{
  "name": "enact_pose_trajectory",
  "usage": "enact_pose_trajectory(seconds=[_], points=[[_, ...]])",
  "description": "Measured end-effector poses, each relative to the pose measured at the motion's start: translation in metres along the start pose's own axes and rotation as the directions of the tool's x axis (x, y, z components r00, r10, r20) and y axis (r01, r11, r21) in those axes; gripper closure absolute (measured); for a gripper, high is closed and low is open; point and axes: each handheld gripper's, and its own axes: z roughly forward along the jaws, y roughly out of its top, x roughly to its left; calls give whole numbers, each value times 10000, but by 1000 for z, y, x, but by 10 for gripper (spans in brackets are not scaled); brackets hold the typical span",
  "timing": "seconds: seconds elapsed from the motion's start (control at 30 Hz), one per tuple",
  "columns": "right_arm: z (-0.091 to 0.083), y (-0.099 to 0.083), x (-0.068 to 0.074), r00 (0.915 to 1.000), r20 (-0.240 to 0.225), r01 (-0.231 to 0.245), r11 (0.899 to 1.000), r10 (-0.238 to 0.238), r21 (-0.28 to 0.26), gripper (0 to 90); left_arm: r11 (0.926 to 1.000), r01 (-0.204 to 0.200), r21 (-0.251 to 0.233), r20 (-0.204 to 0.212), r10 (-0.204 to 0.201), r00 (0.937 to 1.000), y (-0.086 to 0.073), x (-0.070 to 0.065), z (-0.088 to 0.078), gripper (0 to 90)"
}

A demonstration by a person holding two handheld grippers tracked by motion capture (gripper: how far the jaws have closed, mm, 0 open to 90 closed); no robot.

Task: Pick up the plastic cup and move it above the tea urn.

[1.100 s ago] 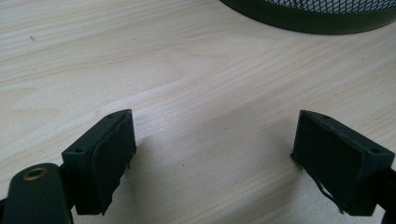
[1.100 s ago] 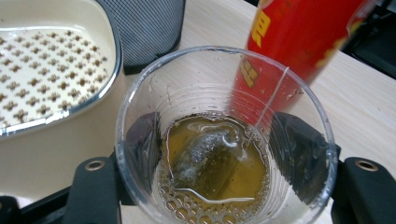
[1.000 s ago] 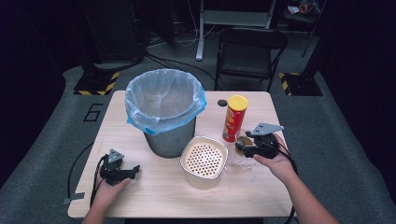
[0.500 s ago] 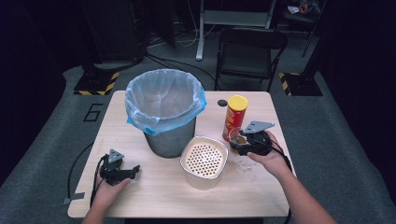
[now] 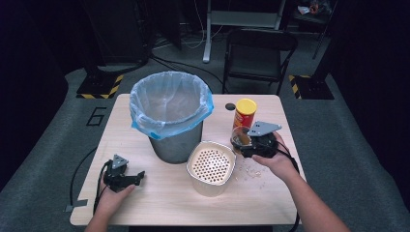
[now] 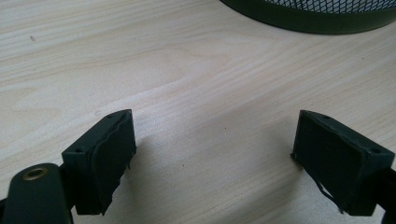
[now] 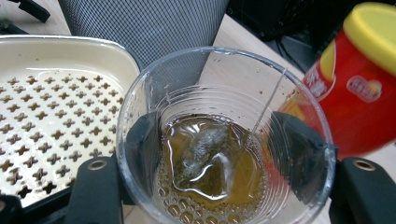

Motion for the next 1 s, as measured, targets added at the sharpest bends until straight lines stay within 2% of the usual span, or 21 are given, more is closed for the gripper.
enact_pose_trajectory(seconds=[0.13,0.3,0.47,0.6,0.63,0.8,0.9,1.0], points=[[-2,7,3,9984,89,554,9984,-553,-131,353,10000,18,8,18,-18,10000,0,0,0,129],[-3,14,8,9913,306,1288,9913,-1280,-252,356,10000,6,4,12,-6,10000,0,0,0,129],[-3,20,14,9781,486,2042,9782,-2023,-371,356,10000,0,3,2,0,10000,0,0,0,128],[-1,24,20,9634,690,2619,9643,-2589,-395,356,10000,-28,17,-1,28,10000,0,0,0,129],[0,24,21,9554,821,2870,9575,-2838,-296,356,10000,-20,10,-5,20,10000,0,0,0,129],[6,24,27,9338,1013,3455,9384,-3432,-55,357,10000,32,-3,18,-32,10000,0,0,0,129],[8,25,30,9123,1287,3910,9204,-3887,76,357,10000,20,-5,14,-20,10000,0,0,0,129],[8,25,32,9013,1361,4137,9103,-4113,110,356,10000,-14,7,0,14,10000,0,0,0,129]])
